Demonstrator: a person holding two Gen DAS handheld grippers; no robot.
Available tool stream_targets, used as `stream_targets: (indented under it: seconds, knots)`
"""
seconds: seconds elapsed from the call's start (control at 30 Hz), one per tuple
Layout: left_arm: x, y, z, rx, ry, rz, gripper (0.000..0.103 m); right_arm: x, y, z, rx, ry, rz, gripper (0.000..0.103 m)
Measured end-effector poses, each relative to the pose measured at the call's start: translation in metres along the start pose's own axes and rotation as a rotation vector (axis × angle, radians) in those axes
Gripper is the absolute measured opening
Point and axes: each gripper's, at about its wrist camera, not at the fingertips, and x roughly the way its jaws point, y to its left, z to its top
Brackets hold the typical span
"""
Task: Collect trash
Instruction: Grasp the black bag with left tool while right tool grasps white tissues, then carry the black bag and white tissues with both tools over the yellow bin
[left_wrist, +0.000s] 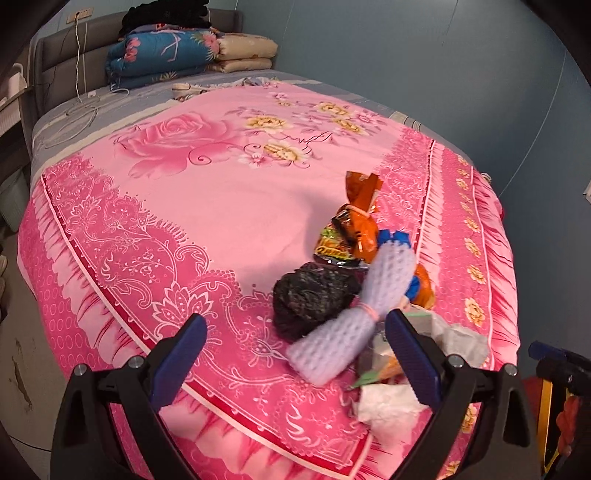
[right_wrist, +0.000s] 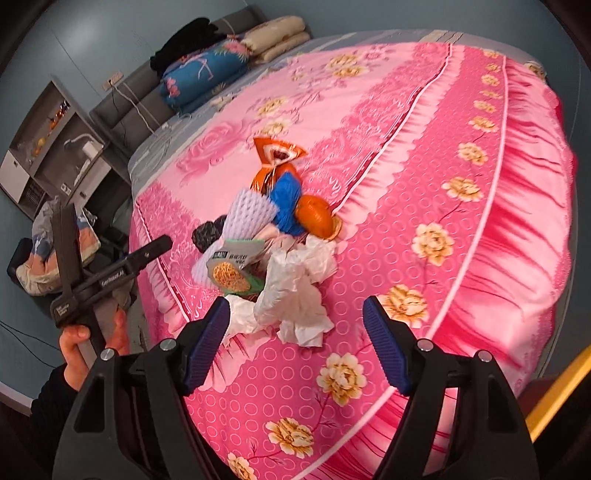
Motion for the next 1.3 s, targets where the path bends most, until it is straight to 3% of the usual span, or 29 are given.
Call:
stream_targets:
  seconds: [0.43, 0.73, 1.0, 1.3]
  knots:
    - [0.062, 0.008, 0.021, 0.000, 0.071, -0.059, 0.093, 0.078, 0.018, 0.005, -0.051, 0.140, -0.044, 0.065]
    - [0.090, -0.010, 0.016, 0.044, 0.135, -0.135, 0.064, 0.106, 0.011, 0.008, -0.023, 0.182, -0.057, 0.054]
    - [0.086, -0.001, 0.013, 0.014, 0.130, -0.152, 0.044, 0.111, 0.014, 0.006, -0.042, 0.189, -0.076, 0.031]
    - [0.062, 0.009, 0.019, -0.012, 0.074, -0.138, 0.040, 0.091, 0.014, 0.005, -0.039, 0.136, -0.077, 0.026]
